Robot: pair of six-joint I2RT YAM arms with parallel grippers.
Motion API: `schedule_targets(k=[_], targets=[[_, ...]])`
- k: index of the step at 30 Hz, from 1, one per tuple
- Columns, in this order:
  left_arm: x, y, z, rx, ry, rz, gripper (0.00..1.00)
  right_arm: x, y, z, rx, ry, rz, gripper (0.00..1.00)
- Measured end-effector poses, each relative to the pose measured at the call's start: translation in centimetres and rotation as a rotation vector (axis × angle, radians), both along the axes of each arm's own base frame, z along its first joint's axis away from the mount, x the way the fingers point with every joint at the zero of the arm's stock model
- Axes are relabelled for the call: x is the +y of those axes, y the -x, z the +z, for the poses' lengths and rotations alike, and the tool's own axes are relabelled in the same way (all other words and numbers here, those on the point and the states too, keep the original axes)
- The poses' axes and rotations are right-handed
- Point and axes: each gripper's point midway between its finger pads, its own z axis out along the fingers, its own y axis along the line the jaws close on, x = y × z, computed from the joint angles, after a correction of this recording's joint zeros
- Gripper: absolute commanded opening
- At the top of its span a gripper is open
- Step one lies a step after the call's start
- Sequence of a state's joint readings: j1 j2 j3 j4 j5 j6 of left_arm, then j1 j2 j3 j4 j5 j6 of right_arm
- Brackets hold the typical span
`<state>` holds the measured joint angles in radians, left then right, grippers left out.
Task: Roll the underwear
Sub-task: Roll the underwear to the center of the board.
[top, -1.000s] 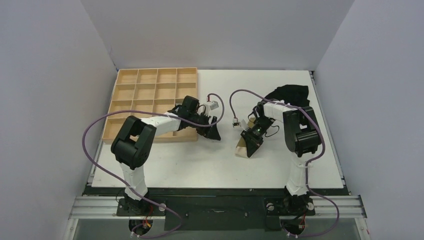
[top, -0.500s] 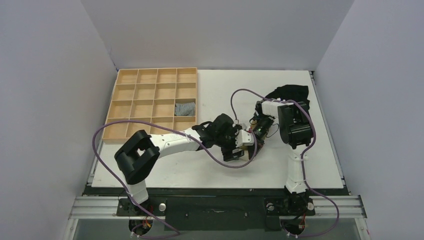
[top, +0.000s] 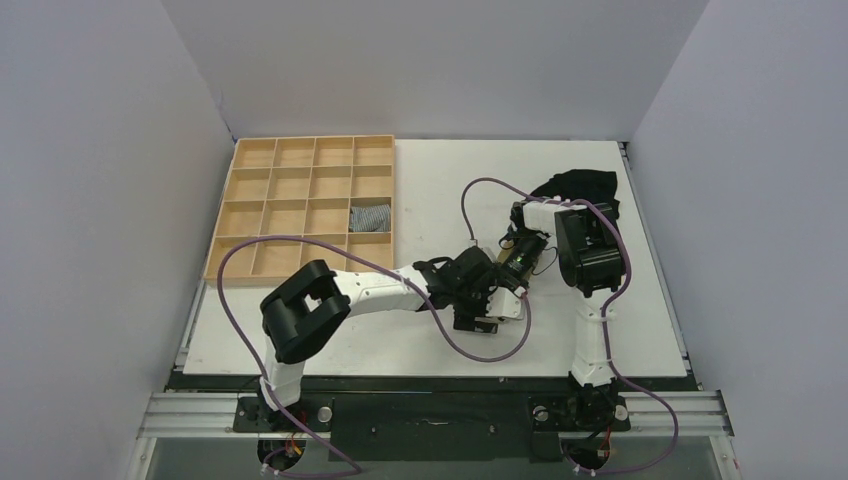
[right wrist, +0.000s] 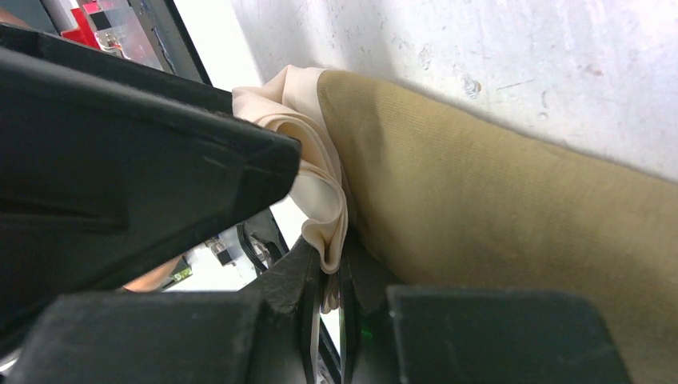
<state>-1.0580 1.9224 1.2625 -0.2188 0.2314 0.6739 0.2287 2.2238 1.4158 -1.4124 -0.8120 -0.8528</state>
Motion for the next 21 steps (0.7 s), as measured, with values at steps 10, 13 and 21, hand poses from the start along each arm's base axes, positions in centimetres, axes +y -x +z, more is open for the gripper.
schedule_targets(k=[10,13,21], targets=[[-1.0,-0.9,0.0,-0.078,-0.035,-0.039,0.68,0.0,0.0,0.0,0.006,0.002,-0.001,0.0],[-1.0,-0.7,-0.3,-0.083,-0.049,-0.052,0.65,0.0,0.0,-0.1,0.012,0.004,-0.002,0.0],[-0.7,0.3,-0.9,-0.081,-0.09,-0.097,0.53,0.0,0.0,0.0,0.018,0.008,-0.005,0.0]])
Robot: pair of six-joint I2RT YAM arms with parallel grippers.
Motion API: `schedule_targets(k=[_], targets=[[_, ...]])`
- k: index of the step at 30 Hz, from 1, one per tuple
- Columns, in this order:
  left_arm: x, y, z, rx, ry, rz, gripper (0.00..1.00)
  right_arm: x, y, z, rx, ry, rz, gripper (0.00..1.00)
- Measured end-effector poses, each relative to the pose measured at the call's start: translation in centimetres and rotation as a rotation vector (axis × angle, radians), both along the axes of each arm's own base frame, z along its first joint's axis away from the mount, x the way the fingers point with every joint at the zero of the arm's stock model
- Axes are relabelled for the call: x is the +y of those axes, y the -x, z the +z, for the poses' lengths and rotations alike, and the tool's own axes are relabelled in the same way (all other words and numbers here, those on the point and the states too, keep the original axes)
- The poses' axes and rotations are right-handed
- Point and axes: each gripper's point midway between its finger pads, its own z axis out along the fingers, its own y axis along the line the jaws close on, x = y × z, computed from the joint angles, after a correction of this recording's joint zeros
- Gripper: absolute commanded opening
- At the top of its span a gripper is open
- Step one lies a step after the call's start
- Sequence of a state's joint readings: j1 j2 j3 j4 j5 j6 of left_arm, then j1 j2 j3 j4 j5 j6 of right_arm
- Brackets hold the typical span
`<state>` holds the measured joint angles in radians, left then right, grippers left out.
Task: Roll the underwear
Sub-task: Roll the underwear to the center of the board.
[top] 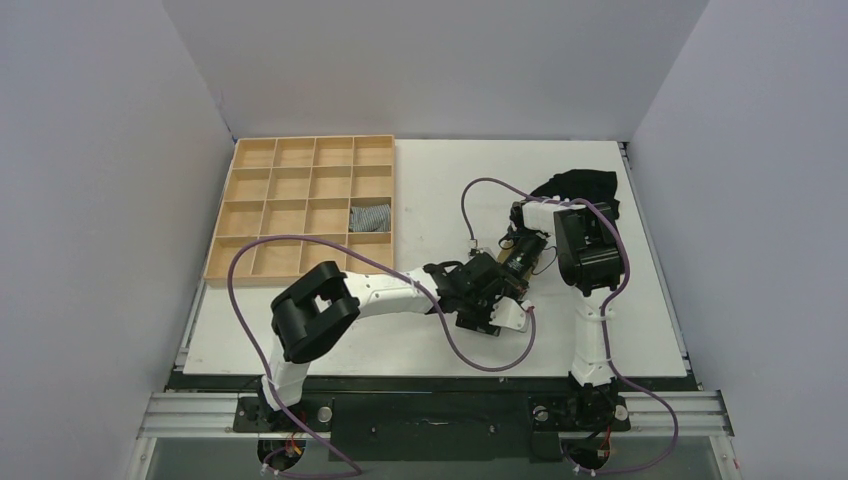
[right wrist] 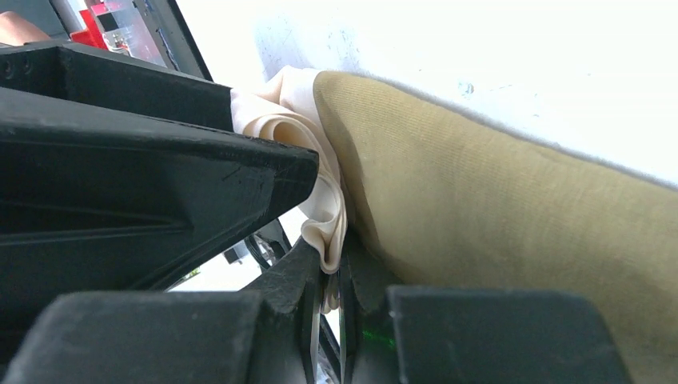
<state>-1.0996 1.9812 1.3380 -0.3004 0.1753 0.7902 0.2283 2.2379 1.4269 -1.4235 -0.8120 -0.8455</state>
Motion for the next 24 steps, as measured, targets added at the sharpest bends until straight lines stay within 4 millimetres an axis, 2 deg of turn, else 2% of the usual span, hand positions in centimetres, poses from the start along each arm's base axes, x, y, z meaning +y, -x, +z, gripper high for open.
schedule_targets(k=[16,24], targets=[[-0.8,-0.2,-0.8,0.004,-0.018,-0.011,0.36,0.0,0.0,0.0,0.003,0.003,-0.002,0.0],[-0.8,-0.1,-1.2,0.013,-0.021,-0.014,0.08,0.0,0.0,0.0,0.003,0.003,-0.001,0.0]])
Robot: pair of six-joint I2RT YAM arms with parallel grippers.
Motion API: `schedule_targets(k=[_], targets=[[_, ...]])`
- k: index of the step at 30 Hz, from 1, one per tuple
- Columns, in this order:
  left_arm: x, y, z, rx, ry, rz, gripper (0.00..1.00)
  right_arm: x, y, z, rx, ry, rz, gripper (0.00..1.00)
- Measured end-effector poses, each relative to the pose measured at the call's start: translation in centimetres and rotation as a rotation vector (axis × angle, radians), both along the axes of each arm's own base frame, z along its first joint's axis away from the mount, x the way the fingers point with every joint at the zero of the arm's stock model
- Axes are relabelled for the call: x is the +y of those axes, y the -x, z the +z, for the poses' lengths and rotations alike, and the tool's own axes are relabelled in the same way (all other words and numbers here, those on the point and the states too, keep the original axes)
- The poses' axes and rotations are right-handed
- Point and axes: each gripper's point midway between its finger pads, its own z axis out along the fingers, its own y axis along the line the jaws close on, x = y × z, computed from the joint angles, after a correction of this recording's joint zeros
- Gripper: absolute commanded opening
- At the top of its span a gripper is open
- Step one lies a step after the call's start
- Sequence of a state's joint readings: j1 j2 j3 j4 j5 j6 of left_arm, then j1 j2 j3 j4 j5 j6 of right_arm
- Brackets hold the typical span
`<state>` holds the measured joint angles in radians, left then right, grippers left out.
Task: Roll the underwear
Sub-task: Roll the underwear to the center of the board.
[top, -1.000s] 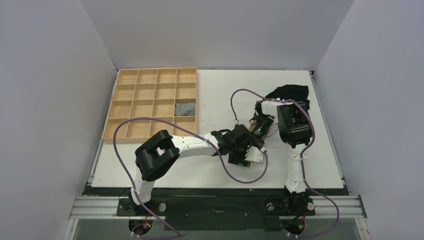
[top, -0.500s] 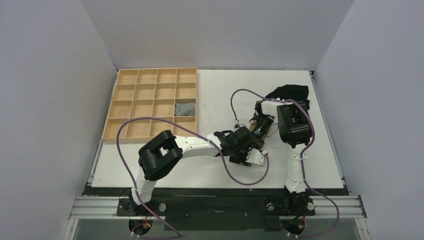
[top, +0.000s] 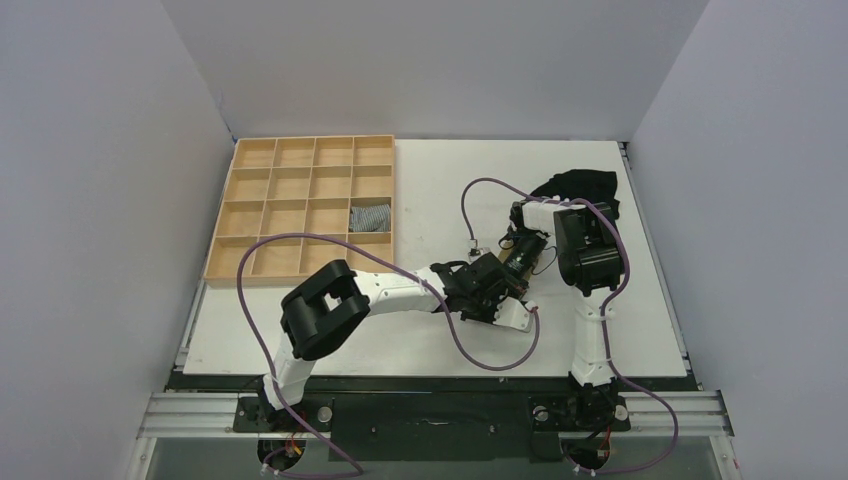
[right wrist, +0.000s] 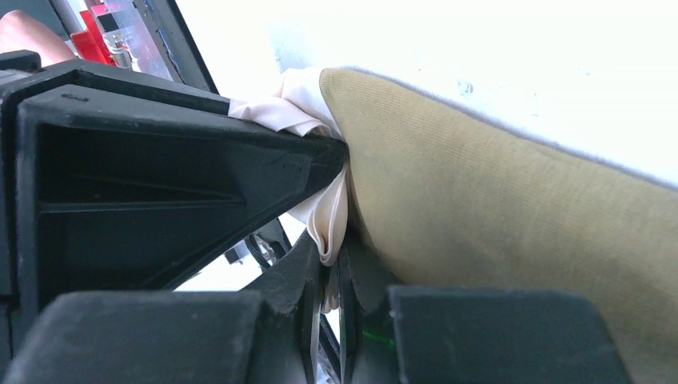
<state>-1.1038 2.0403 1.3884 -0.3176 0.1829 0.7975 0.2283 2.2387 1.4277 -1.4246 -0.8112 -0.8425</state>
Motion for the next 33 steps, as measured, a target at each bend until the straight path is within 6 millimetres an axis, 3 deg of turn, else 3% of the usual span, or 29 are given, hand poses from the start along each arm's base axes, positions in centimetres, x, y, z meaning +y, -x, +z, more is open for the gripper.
schedule_targets(k=[2,6,9,14,27,33], targets=[[0.0,0.0,0.0,0.004,0.001,0.0,0.01,0.0,0.0,0.0,0.0,0.0,0.0,0.0],[0.0,0.2,0.0,0.024,0.003,-0.005,0.0,0.0,0.0,0.0,0.001,0.002,0.001,0.02],[0.0,0.4,0.1,0.083,-0.005,-0.005,0.0,-0.1,0.1,0.0,0.003,0.006,0.003,0.22],[-0.2,0.8,0.1,0.227,-0.008,0.009,0.0,-0.3,0.4,0.5,0.023,0.014,0.004,0.33],[0.5,3.3,0.2,0.496,0.008,0.058,0.0,-2.6,-1.1,0.8,-0.087,0.057,0.013,0.38],[0.7,3.4,0.1,0.572,0.015,0.083,0.0,-3.8,-1.8,0.9,-0.133,0.061,-0.009,0.39]])
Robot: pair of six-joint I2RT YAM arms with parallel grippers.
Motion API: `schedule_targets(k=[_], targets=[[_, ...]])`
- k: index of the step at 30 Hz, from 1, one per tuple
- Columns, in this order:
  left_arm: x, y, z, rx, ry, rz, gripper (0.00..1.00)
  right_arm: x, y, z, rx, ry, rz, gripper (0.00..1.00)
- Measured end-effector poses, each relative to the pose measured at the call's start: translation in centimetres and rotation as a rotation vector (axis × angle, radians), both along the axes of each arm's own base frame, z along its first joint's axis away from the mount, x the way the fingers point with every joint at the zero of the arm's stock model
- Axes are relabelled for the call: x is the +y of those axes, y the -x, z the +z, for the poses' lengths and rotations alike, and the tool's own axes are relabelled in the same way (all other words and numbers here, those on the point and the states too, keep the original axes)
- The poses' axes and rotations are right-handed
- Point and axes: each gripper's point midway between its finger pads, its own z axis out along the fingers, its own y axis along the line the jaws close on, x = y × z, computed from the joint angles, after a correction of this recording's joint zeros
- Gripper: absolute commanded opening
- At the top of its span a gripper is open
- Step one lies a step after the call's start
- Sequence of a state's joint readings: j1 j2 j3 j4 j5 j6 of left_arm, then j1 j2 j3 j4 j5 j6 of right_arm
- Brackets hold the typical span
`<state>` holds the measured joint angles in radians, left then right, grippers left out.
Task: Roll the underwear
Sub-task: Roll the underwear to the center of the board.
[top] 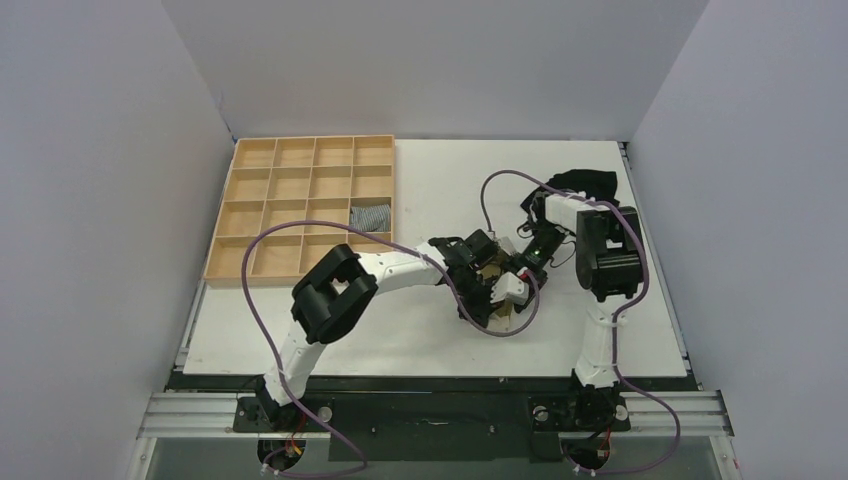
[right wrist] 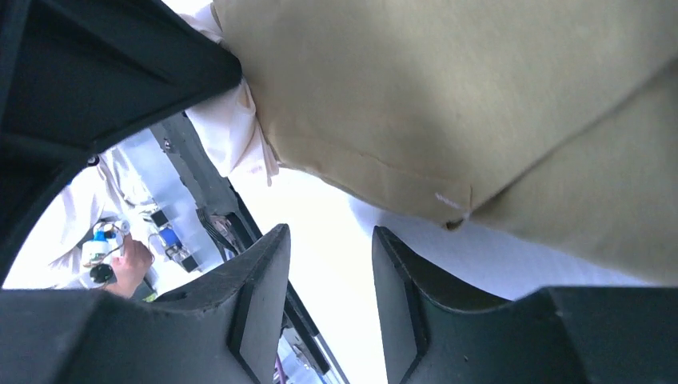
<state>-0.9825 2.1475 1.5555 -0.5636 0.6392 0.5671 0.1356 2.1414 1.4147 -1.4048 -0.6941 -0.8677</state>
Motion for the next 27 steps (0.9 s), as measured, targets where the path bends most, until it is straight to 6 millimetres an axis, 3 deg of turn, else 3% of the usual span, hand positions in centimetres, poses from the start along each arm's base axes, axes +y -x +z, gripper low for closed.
schedule_targets(k=[13,27], targets=[[-0.4,-0.3,0.0,0.226,-0.034,0.054,0.0,-3.7,-1.0,2.1,-0.106,-0.035,-0.186,0.39],[-1.1,-0.8,-0.1,0.555,-0.126,0.123,0.0,-6.3,0.2,4.6,-0.326,-0.068,-0.371,0.38]])
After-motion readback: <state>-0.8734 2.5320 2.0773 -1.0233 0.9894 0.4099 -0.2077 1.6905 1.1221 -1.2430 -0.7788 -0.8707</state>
